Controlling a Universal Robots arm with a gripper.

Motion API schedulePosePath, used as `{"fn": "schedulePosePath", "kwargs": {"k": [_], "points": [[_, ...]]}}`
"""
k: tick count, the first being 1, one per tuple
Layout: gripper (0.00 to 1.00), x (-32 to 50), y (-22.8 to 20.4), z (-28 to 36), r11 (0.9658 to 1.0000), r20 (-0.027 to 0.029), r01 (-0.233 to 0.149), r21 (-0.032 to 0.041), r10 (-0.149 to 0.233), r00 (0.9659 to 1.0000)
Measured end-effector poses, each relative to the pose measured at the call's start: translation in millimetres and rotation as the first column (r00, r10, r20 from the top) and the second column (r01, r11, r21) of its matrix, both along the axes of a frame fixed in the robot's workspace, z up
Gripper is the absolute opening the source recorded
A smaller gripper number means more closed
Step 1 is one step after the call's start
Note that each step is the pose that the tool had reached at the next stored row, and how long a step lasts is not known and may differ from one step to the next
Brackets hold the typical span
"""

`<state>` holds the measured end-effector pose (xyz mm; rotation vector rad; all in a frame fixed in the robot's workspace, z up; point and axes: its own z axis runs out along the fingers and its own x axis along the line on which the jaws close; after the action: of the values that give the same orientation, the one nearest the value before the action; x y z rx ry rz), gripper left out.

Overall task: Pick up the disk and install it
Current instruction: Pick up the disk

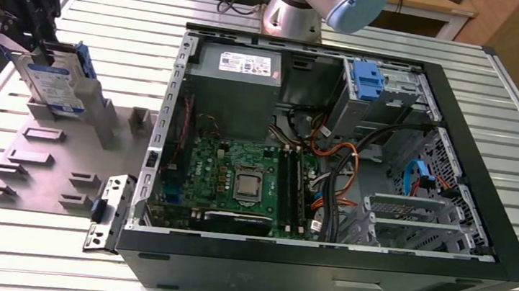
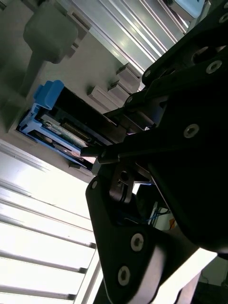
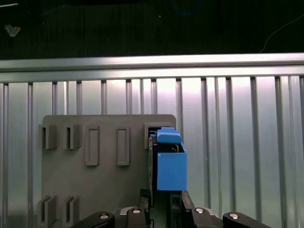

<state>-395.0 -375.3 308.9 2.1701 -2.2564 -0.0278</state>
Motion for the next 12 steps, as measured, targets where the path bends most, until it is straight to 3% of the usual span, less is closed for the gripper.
{"fn": "schedulePosePath", "kwargs": {"k": [7,12], "points": [[0.35,0.0,0.0,1.9,1.0000,0.0000,0.000,-0.0004,0.000,1.0000],[0.35,0.0,0.0,6.9,1.0000,-0.0001,0.000,-0.0004,0.000,1.0000]]}}
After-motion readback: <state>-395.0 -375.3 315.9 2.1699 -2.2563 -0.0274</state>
